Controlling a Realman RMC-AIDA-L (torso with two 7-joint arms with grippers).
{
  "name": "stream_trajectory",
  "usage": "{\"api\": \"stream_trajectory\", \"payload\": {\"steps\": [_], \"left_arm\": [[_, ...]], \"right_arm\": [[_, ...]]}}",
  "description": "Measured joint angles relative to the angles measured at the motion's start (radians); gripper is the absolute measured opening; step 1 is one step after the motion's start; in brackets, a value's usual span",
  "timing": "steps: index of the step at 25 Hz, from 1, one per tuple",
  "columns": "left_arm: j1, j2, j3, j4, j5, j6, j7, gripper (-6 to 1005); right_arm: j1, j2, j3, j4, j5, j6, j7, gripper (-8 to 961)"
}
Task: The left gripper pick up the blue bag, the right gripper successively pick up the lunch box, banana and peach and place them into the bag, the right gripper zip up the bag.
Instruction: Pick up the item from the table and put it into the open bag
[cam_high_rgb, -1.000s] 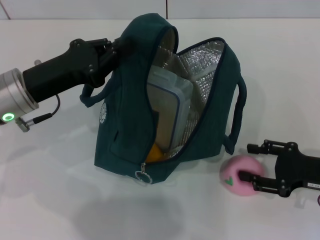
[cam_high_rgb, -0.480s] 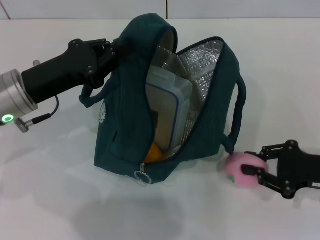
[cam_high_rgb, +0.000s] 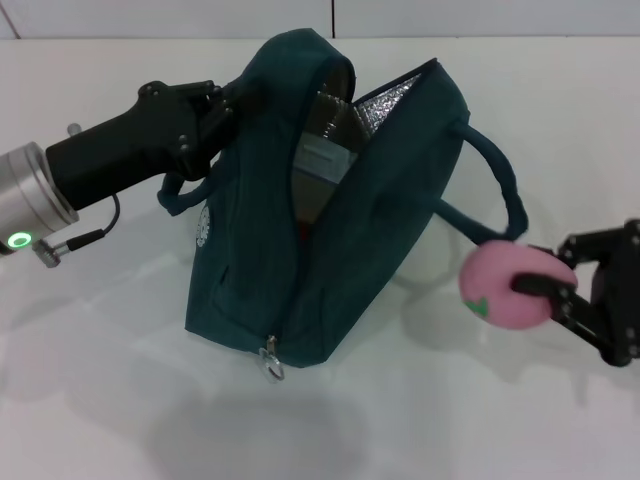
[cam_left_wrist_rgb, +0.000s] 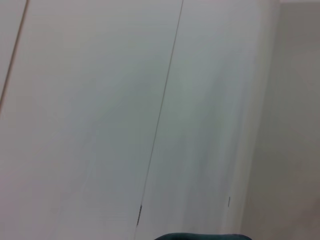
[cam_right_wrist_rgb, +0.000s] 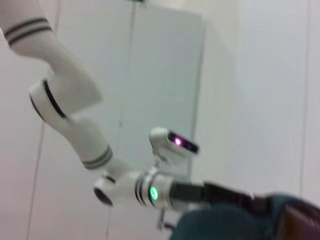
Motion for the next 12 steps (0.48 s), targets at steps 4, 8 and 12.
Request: {"api": "stream_trajectory", "payload": {"steps": [4,8,12], "left_arm": [[0.0,-0.001,-0.001,0.003,0.0,-0.004,0.01,87],[0.0,-0.005,-0.001,0.004,0.0,-0.01,0.012,88],[0.0,-0.009,-0.001,0.004,-0.001,-0.011,0.012,90]], "right_arm": [[0.062,0.007,-0.009,0.002,0.015,-0.032,-0.001,136],[0.096,0.008,-0.008,0.008,0.025,-0.041,-0.001,95],[0.124,0.016,-0.027,0.025,0.05,-0.049,-0.001,66]]}}
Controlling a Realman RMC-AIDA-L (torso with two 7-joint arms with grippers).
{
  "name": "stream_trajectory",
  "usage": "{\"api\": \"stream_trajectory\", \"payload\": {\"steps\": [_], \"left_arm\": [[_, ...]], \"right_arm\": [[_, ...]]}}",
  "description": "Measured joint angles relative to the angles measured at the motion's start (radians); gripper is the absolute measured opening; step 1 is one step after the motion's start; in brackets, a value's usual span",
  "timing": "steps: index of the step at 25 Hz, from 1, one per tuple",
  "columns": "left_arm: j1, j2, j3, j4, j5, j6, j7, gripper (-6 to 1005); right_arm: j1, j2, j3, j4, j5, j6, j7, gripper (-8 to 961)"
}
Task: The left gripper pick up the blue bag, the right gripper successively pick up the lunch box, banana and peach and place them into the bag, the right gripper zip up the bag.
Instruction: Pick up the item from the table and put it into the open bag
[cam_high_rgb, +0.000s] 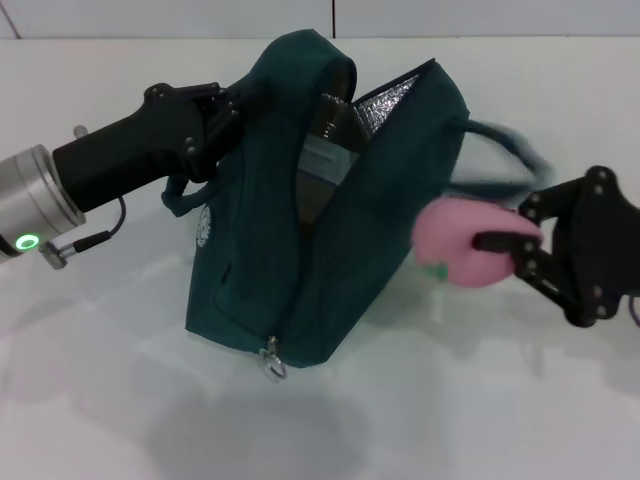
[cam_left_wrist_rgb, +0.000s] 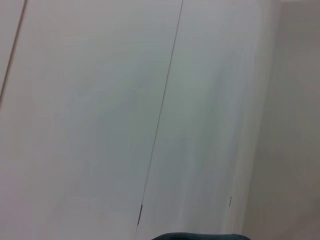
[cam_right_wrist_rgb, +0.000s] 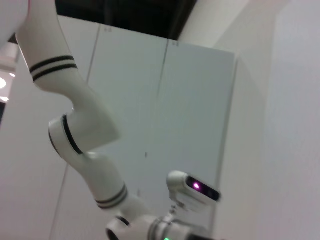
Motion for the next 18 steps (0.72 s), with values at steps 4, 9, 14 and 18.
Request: {"api": "stream_trajectory", "payload": {"steps": [4,9,14,18], "left_arm": [[0.0,0.0,0.0,0.0,-0.001,0.0,0.0,91],[-0.002,-0.002,0.0,0.0,-0.001,0.0,0.001,93],[-0.006,-0.007,0.0,0.0,-0.001,0.003,0.001,94],[-0.01,-0.013,0.0,0.001,-0.007,0.005,-0.001,95]], "right_arm": [[0.032,0.002,-0.055,0.035,0.063,-0.065,-0.004,36],[0.037,0.003,-0.059,0.094,0.215,-0.078,-0.009,38],[0.08,0.003,-0.06,0.165,0.318,-0.049,0.024,40],[0.168,0.001,-0.098,0.168,0.322,0.093,0.184,41]]}}
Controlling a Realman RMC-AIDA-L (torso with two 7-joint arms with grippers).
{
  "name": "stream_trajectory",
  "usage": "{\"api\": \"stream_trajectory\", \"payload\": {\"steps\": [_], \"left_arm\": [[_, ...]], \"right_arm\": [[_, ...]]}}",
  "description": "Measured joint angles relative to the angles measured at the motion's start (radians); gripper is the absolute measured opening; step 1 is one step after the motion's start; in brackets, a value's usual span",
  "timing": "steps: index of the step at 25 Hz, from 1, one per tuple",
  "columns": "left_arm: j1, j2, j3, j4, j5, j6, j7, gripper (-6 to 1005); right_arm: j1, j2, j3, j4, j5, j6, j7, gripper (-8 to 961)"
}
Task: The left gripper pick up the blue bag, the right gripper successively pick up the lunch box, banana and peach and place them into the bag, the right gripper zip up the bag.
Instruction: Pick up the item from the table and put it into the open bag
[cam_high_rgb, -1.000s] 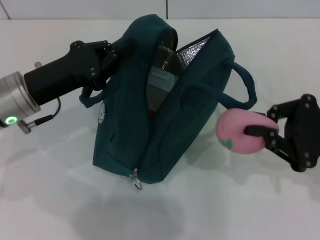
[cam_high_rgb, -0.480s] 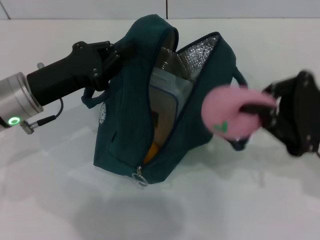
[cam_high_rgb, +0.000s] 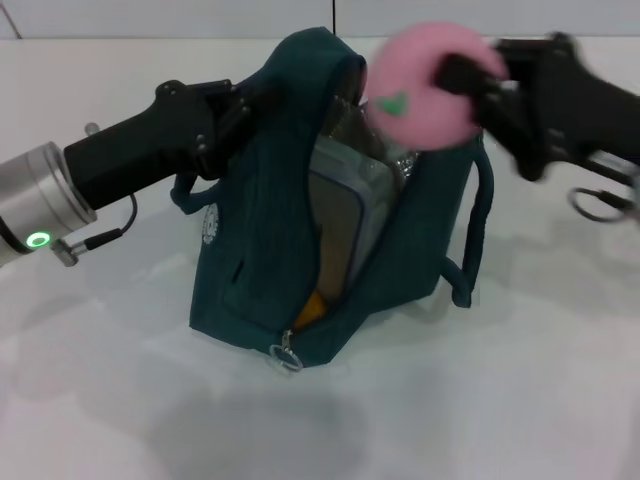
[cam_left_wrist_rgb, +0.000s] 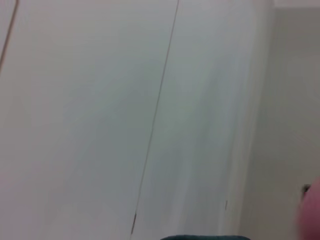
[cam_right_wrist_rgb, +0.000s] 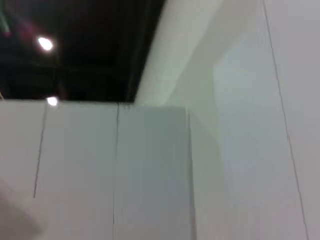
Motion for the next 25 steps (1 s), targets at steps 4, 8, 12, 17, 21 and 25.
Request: {"api": "stream_trajectory", "payload": {"steps": [4,8,12,17,21,25], "left_arm": [[-0.001,-0.003,0.0,0.0,-0.041,0.001,-0.004,97],[-0.001,-0.003,0.0,0.0,-0.06,0.002,-0.005,98],[0.0,-0.003,0.0,0.0,-0.067,0.0,-0.006,99],[-0.001,-0.001,0.0,0.0,-0.068,-0.004,-0.005,101],[-0.002,-0.001,0.0,0.0,-0.068,-0.004,-0.004,102],[-0.005,0.0,0.0,0.0,-0.069,-0.008,-0.002,103]], "right_arm": [[0.036,-0.003,-0.136,-0.06,-0.001,0.192,0.111,42],[0.014,-0.001,-0.307,-0.16,0.003,0.313,0.198,44],[-0.01,-0.006,-0.412,-0.246,0.002,0.325,0.247,50],[-0.054,-0.01,-0.453,-0.353,-0.01,0.335,0.289,73],[-0.098,-0.005,-0.45,-0.405,-0.008,0.372,0.286,92],[-0.121,-0.002,-0.447,-0.421,0.045,0.428,0.271,203]]}}
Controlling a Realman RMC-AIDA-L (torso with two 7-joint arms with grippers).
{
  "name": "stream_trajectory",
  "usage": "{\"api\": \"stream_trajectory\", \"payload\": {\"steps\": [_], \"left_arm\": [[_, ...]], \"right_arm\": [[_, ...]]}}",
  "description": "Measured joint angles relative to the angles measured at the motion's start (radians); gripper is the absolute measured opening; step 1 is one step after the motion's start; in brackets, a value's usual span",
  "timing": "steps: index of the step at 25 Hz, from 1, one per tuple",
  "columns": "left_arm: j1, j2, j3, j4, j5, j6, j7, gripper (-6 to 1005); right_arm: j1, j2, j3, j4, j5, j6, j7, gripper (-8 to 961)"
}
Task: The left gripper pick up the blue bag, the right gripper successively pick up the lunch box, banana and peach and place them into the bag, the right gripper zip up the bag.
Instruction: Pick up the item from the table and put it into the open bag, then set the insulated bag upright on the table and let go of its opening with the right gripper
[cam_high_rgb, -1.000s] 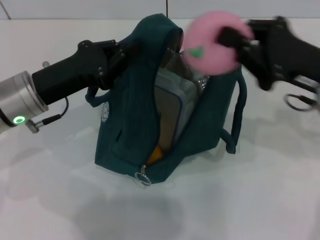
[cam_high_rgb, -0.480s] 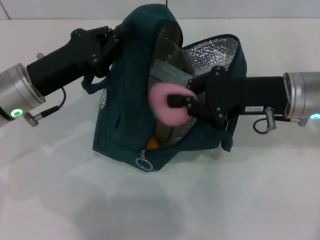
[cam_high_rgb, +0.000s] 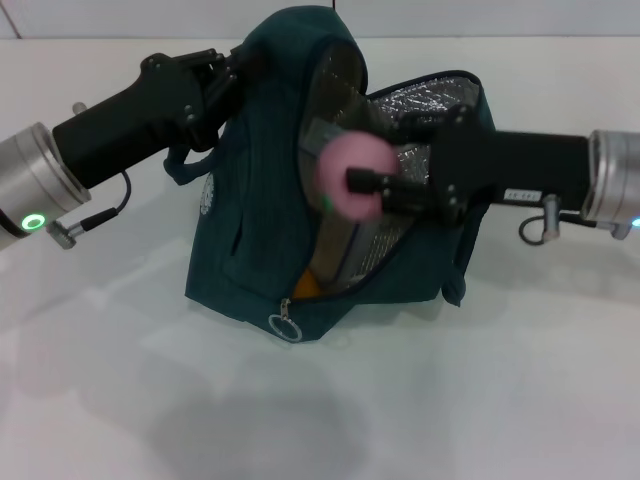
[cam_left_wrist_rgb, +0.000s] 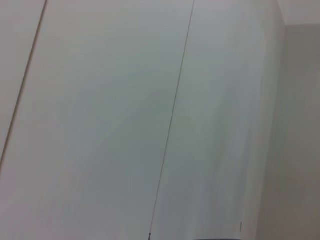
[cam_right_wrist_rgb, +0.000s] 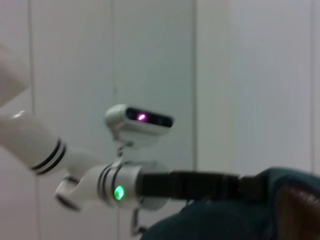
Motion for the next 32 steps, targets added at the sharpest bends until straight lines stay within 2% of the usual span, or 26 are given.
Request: {"api": "stream_trajectory", "payload": {"steps": [7,12,13,14,20,24,27,30,32], "left_arm": [[0.001,-0.002,0.001,-0.003,0.0,-0.003,0.002,105],[0.005,-0.003,0.002,-0.004,0.001,-0.003,0.002,107],[0.005,-0.003,0.002,-0.004,0.001,-0.003,0.002,107],[0.006,-0.002,0.002,-0.002,0.002,-0.003,0.003,108],[0.012,0.002,0.002,-0.006,0.007,-0.004,-0.002,109],[0.014,0.002,0.002,-0.007,0.008,-0.004,-0.003,111],[0.006,0.002,0.002,-0.002,0.011,-0.003,-0.003,112],[0.004,0.002,0.002,-0.001,0.011,-0.003,-0.004,113],[0.004,0.001,0.002,-0.001,0.011,-0.003,-0.005,113]], "right_arm": [[-0.098,-0.01,0.018,-0.005,0.129,-0.066,-0.096,500],[-0.161,-0.018,0.054,-0.011,0.119,-0.109,-0.109,542],[-0.19,-0.029,0.056,-0.026,0.096,-0.139,-0.12,550],[-0.19,-0.029,0.056,-0.026,0.096,-0.139,-0.12,546],[-0.286,-0.072,0.064,-0.106,-0.076,-0.24,-0.137,528],[-0.313,-0.062,0.129,-0.1,-0.16,-0.217,-0.128,508],[-0.311,-0.039,0.146,-0.092,-0.232,-0.159,-0.118,489],[-0.288,-0.018,0.116,-0.08,-0.265,-0.083,-0.114,471],[-0.255,-0.015,0.072,-0.059,-0.272,-0.046,-0.112,459]]}}
